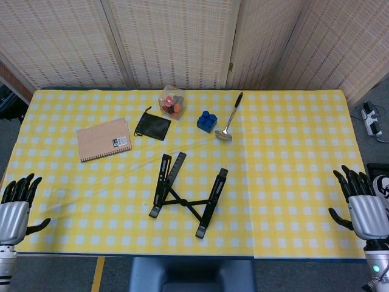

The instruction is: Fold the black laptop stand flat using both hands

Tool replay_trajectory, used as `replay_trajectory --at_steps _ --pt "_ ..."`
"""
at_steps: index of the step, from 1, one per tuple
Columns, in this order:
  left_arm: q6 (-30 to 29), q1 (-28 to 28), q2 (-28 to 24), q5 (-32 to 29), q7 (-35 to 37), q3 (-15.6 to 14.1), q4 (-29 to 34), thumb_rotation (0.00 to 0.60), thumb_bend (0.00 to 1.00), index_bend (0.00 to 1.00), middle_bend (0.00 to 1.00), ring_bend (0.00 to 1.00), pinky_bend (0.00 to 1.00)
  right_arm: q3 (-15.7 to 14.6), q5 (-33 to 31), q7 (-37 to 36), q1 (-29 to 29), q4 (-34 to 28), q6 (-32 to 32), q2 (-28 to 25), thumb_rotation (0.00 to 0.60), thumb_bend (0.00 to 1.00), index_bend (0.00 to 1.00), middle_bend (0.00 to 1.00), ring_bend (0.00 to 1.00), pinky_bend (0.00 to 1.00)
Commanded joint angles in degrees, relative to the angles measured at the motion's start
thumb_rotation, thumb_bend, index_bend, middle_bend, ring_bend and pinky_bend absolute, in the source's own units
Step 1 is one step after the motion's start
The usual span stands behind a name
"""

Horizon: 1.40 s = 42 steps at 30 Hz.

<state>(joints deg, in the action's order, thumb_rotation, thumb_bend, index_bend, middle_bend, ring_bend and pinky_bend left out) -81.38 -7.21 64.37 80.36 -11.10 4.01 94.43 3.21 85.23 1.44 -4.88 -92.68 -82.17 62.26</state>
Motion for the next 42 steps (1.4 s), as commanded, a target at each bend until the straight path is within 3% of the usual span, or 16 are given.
replay_trajectory --at_steps 1,18,24,27,30,35,42 --pt "0.27 -0.26 0.43 -0.02 -0.06 -0.07 -0.18 0.6 0.18 0.06 0.06 0.0 0.0 -0.26 0.39 -0.85 -0.51 -0.09 0.87 -0.15 0.6 0.31 0.0 0.0 0.01 0.0" --pt "-2.01 -0.04 0.72 3.81 3.58 -0.76 -1.49 0.6 0.18 0.07 0.06 0.0 0.0 -1.62 4.03 -5.47 -0.12 0.35 -0.88 -0.17 0.6 0.31 0.0 0.0 0.03 0.0" --pt "-2.05 -0.08 0.52 4.13 4.06 -0.86 -1.39 0.6 0.19 0.08 0.06 0.0 0.0 -2.44 6.11 -7.93 -2.03 0.58 1.75 0.31 0.6 0.31 0.0 0.02 0.05 0.0" --pt "-2.24 -0.02 0.42 4.69 4.56 -1.09 -1.24 0.6 0.19 0.09 0.06 0.01 0.0 -2.72 8.07 -8.4 -4.02 0.07 3.81 0.91 0.6 0.36 0.0 0.03 0.06 0.0" --pt "-2.49 0.04 0.5 4.92 4.52 -1.16 -1.22 0.6 0.18 0.09 0.07 0.01 0.0 -2.98 9.82 -10.8 -6.44 -0.66 6.41 1.13 0.6 0.5 0.0 0.05 0.07 0.0" --pt "-2.43 0.15 0.39 4.89 4.58 -1.33 -1.04 0.6 0.18 0.09 0.07 0.02 0.0 -3.22 11.04 -21.67 -11.89 -0.68 13.1 1.62 0.6 0.71 0.0 0.06 0.09 0.0" --pt "-2.5 0.1 0.14 5.29 4.48 -1.45 -0.5 0.6 0.18 0.09 0.07 0.02 0.0 -3.79 13.74 -45.53 -20.61 2.49 20.61 4.95 0.6 0.74 0.0 0.06 0.1 0.0"
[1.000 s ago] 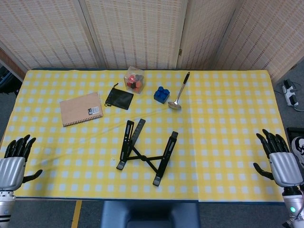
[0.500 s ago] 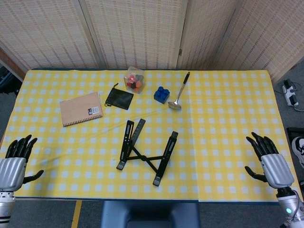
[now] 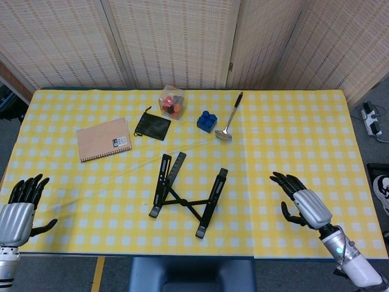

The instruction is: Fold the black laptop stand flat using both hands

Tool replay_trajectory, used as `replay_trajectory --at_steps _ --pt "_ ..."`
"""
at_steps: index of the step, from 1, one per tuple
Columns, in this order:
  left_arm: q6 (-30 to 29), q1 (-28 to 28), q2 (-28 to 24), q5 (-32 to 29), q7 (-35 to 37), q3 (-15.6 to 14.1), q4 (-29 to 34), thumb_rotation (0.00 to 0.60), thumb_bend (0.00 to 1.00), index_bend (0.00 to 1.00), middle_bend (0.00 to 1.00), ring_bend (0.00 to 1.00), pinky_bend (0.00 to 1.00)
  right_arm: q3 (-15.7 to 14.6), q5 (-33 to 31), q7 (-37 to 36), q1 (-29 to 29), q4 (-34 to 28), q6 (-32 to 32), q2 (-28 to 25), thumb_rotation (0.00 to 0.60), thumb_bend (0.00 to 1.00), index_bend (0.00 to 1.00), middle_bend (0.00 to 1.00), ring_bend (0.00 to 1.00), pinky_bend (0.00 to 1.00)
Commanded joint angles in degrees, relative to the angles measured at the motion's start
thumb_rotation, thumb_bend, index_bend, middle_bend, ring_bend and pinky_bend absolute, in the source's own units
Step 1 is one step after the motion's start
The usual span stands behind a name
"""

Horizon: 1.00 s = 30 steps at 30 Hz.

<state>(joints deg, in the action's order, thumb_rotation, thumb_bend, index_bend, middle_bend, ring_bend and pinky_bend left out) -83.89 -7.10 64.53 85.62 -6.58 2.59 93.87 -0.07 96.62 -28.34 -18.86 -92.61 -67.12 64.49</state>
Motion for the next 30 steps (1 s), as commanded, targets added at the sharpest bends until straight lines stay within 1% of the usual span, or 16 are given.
replay_trajectory --at_steps 1,2,3,4,5,6,7,8,10,11,15,20,25,28,30 --pt "0.03 0.0 -0.06 0.07 -0.07 -0.07 0.13 0.6 0.18 0.1 0.07 0.02 0.0 -0.59 2.83 -18.56 -7.65 3.22 6.01 3.29 0.6 0.74 0.0 0.06 0.1 0.0" --pt "-0.01 0.03 -0.13 0.11 -0.13 -0.11 0.2 0.6 0.18 0.1 0.07 0.02 0.0 -0.68 3.43 -21.85 -8.85 4.3 6.32 4.13 0.595 0.74 0.0 0.06 0.1 0.0" --pt "-0.05 0.08 -0.19 0.08 -0.14 -0.13 0.25 0.6 0.19 0.1 0.07 0.02 0.0 -0.75 3.66 -24.35 -9.62 4.88 6.5 4.75 0.575 0.74 0.0 0.05 0.09 0.0" --pt "-0.07 0.13 -0.26 0.0 -0.14 -0.14 0.33 0.6 0.19 0.1 0.07 0.02 0.0 -0.91 3.93 -28.1 -10.65 5.34 6.69 5.39 0.511 0.73 0.0 0.05 0.09 0.0" --pt "-0.09 0.17 -0.31 -0.07 -0.13 -0.13 0.38 0.6 0.19 0.1 0.07 0.02 0.0 -1.09 4.08 -31.38 -11.4 5.5 6.82 5.79 0.449 0.67 0.0 0.04 0.09 0.0" --pt "-0.07 0.18 -0.35 -0.14 -0.11 -0.11 0.42 0.6 0.18 0.1 0.07 0.02 0.0 -1.3 4.2 -34.91 -12.14 5.61 6.9 6.13 0.414 0.62 0.0 0.04 0.08 0.0" --pt "-0.03 0.2 -0.39 -0.23 -0.15 -0.12 0.49 0.6 0.18 0.1 0.07 0.02 0.0 -1.6 4.49 -39.33 -13.09 6.0 6.9 6.58 0.373 0.51 0.0 0.03 0.07 0.0" --pt "0.03 0.18 -0.41 -0.26 -0.21 -0.13 0.54 0.6 0.18 0.1 0.07 0.02 0.0 -1.87 4.74 -42.39 -13.75 6.45 6.85 6.95 0.351 0.44 0.0 0.02 0.07 0.0" --pt "0.21 0.09 -0.4 -0.22 -0.36 -0.18 0.62 0.6 0.19 0.1 0.07 0.02 0.0 -2.27 4.81 -47.67 -15.01 7.74 6.84 8.02 0.305 0.37 0.0 0.01 0.07 0.0" --pt "0.32 0.03 -0.36 -0.2 -0.41 -0.18 0.64 0.6 0.18 0.1 0.07 0.02 0.0 -2.29 4.63 -49.14 -15.44 8.42 6.84 8.61 0.288 0.35 0.0 0.0 0.08 0.0" --pt "1.05 -0.42 -0.33 -0.34 -0.68 -0.11 0.84 0.6 0.18 0.1 0.07 0.02 0.0 -2.12 3.13 -52.58 -16.88 11.07 7.5 11.99 0.284 0.34 0.0 0.0 0.09 0.0" --pt "1.25 -0.75 -0.43 -0.15 -0.95 0.0 1.15 0.6 0.18 0.1 0.07 0.02 0.0 -1.96 2.0 -59.74 -18.93 13.47 7.82 15.28 0.281 0.34 0.0 0.0 0.09 0.0" --pt "1.81 -0.91 -0.49 -0.5 -0.93 -0.09 1.23 0.6 0.18 0.1 0.07 0.02 0.0 -2.3 2.91 -66.98 -21.73 16.28 7.84 17.8 0.28 0.34 0.0 0.0 0.08 0.0" --pt "2.17 -1.18 -0.41 -0.65 -0.62 0.05 0.92 0.6 0.18 0.11 0.07 0.02 0.0 -2.34 3.49 -69.56 -23.15 17.85 7.44 19.21 0.278 0.34 0.0 0.0 0.08 0.0" --pt "2.91 -1.71 -0.36 -0.73 0.88 0.3 0.35 0.6 0.18 0.11 0.08 0.02 0.0 -2.53 4.38 -71.05 -24.05 18.45 6.41 19.99 0.277 0.34 0.0 0.0 0.07 0.0"
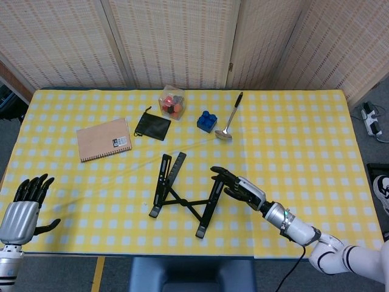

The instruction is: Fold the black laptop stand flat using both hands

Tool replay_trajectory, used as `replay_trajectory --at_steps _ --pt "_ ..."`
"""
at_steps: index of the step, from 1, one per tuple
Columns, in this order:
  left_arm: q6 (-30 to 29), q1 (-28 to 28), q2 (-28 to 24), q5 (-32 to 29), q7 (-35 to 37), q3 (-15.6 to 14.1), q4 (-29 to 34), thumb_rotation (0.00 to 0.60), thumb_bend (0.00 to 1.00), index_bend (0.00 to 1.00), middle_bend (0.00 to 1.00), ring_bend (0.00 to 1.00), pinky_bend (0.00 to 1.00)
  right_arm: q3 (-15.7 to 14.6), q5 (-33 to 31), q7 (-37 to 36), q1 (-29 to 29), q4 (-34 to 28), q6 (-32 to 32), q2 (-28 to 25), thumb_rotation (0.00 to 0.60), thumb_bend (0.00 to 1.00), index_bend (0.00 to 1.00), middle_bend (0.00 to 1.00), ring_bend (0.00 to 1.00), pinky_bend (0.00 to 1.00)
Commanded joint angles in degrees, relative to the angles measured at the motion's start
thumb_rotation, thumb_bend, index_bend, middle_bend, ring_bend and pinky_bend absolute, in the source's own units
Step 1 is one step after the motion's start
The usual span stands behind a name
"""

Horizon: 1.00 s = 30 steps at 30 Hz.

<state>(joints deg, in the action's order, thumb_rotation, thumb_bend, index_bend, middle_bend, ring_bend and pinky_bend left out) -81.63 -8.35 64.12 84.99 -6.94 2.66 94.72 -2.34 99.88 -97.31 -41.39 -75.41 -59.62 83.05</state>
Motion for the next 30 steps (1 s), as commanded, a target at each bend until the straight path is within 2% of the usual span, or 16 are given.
replay_trajectory --at_steps 1,6,13,23,30 --pt "1.38 -0.84 -0.05 -0.34 2.2 0.35 -0.88 0.6 0.18 0.11 0.08 0.02 0.0 -0.4 1.75 -2.68 -1.97 1.35 -1.9 1.69 0.278 0.34 0.0 0.0 0.07 0.0" --pt "3.85 -2.44 -0.05 -0.89 5.32 0.92 -2.41 0.6 0.18 0.11 0.08 0.03 0.0 -1.29 4.04 -3.61 -3.44 0.19 -5.0 1.5 0.277 0.34 0.0 0.01 0.07 0.0" --pt "7.75 -5.25 -0.02 0.49 12.48 0.9 -3.65 0.6 0.18 0.11 0.09 0.03 0.02 -3.64 7.14 -1.21 -5.02 -4.61 -7.96 -0.31 0.276 0.34 0.0 0.02 0.08 0.0" --pt "8.74 -6.61 0.47 1.39 15.47 0.51 -4.59 0.6 0.19 0.11 0.1 0.04 0.02 -6.29 8.04 4.1 -5.91 -11.01 -9.23 -1.41 0.277 0.34 0.0 0.02 0.07 0.0" --pt "8.47 -6.22 0.96 0.66 16.16 0.06 -5.58 0.6 0.18 0.11 0.11 0.04 0.02 -7.97 7.87 6.62 -5.9 -12.7 -9.5 -0.81 0.275 0.34 0.0 0.02 0.07 0.0"
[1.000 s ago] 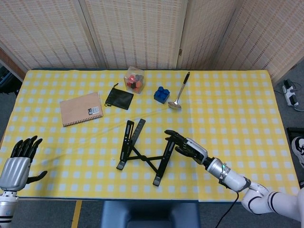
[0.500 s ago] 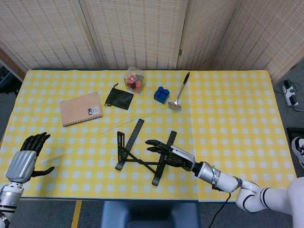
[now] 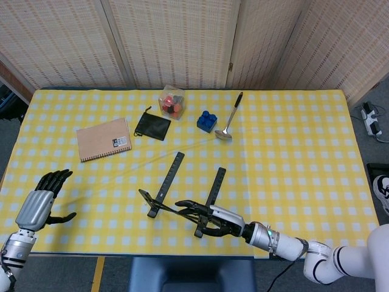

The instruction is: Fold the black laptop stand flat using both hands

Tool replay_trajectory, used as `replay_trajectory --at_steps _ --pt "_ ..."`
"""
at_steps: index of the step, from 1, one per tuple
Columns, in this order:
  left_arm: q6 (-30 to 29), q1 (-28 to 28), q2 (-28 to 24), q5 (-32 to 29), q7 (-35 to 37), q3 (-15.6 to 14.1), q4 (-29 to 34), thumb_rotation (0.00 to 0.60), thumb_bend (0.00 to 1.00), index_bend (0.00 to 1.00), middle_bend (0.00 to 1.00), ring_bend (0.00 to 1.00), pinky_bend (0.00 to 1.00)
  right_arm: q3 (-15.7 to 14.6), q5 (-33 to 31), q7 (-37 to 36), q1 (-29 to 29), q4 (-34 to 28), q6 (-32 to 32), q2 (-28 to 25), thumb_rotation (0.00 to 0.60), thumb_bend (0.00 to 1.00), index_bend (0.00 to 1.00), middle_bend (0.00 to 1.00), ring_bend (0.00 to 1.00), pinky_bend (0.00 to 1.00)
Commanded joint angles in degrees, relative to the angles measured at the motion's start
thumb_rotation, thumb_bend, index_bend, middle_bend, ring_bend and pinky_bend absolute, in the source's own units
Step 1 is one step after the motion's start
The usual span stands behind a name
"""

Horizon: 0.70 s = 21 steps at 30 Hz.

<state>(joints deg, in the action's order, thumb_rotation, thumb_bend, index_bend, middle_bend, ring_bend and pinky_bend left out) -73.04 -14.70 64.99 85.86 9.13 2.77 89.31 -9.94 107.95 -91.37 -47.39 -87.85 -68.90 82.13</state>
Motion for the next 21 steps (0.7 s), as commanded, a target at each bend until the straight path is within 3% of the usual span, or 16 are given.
replay_trajectory --at_steps 1,21 --pt "-0.24 0.19 0.13 -0.3 0.13 -0.06 -0.26 0.6 0.18 0.11 0.11 0.04 0.02 -0.48 -0.42 1.01 0.2 -0.3 -0.36 0.11 0.276 0.34 0.0 0.02 0.07 0.0" --pt "-0.77 0.77 0.52 -0.75 1.29 -0.9 -1.33 0.6 0.18 0.11 0.13 0.05 0.02 -2.22 -0.39 4.75 -0.51 -2.34 -0.6 1.17 0.276 0.34 0.0 0.02 0.07 0.0"
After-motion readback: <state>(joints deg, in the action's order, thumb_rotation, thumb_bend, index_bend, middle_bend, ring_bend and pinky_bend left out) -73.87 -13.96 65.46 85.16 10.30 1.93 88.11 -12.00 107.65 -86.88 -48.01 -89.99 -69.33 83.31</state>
